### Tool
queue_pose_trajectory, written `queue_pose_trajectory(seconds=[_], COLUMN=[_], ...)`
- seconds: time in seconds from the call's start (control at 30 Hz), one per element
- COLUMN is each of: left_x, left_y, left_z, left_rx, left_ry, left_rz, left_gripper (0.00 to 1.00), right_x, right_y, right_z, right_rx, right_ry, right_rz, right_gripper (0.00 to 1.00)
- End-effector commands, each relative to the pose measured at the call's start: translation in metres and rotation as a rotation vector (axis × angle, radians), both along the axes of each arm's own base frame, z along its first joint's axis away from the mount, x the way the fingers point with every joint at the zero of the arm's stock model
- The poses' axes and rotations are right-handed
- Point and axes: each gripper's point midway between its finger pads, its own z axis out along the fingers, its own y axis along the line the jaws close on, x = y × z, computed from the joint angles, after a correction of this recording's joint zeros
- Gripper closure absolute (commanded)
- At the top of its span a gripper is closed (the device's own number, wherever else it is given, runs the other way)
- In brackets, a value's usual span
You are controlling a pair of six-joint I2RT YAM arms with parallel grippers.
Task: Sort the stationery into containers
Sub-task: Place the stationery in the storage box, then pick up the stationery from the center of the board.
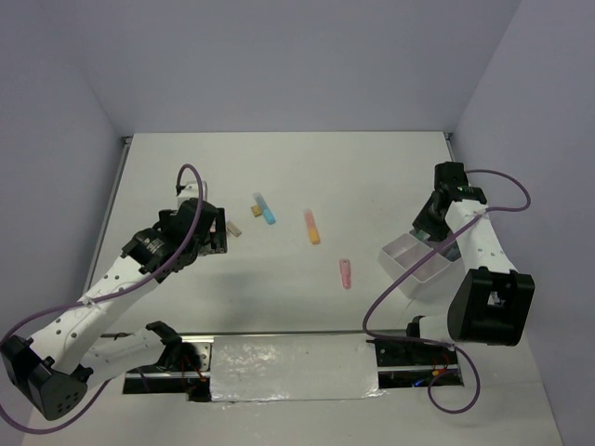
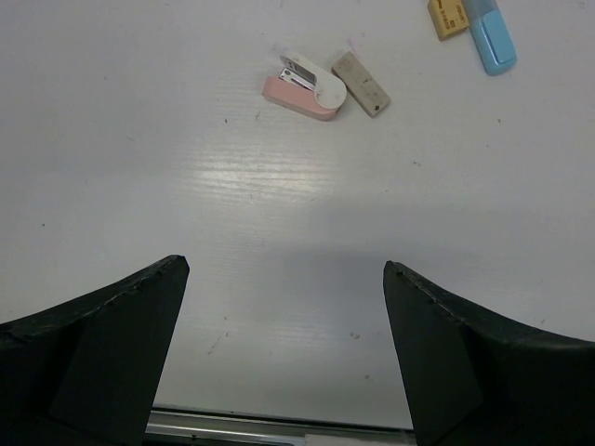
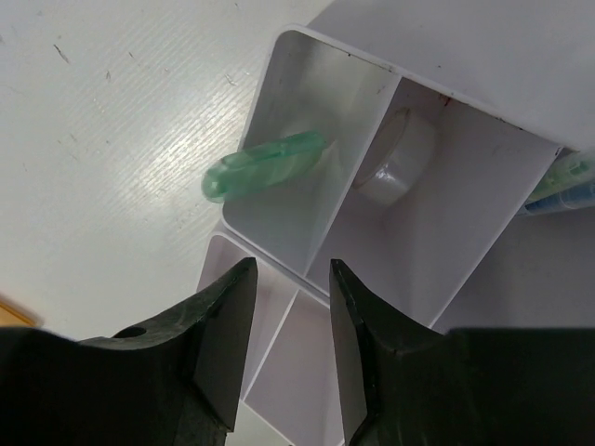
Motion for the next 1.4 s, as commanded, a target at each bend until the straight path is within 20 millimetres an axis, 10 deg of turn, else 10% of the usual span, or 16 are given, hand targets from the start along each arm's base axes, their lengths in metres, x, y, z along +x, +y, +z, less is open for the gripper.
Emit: queue_pose_trajectory(seconds=[0.0, 0.23, 0.5, 0.67, 1.0, 1.2, 1.37], left_x=[0.001, 0.001, 0.002, 0.005, 0.015, 0.028, 0.036], left_y=[0.003, 0.002, 0.001, -0.023, -0.176, -0.266, -0.323], left_z=[0.007, 0.006, 0.007, 0.007, -0.015, -0.071, -0.079], left_rx=[-0.003, 0.000, -0.016, -0.095, -0.264, -0.214, -0.229], left_ry=[-0.030, -0.027, -0.036, 0.005, 0.188, 0.303, 0.302], left_rz=[0.015, 0.015, 0.011, -0.053, -0.238, -0.292, -0.330], left_gripper=[0.01, 0.01, 0.01, 0.01, 0.01, 0.01, 0.01], right_x=[0.011, 0.019, 0.040, 0.024, 0.001, -0.019, -0.029], right_y=[-0.004, 0.005, 0.043, 0.057, 0.074, 0.083, 0.090], right_z=[0.009, 0.032, 0.159, 0.174, 0.178, 0.213, 0.214], right_rx=[-0.007, 0.035, 0.010, -0.018, 0.007, 0.037, 0.065], right_ry=[-0.045, -0.112, -0.375, -0.422, -0.575, -0.740, -0.755], right_rz=[-0.003, 0.036, 0.255, 0.351, 0.378, 0.396, 0.429], right_gripper=[0.55, 0.50, 0.42, 0.34, 0.08, 0.06, 0.06])
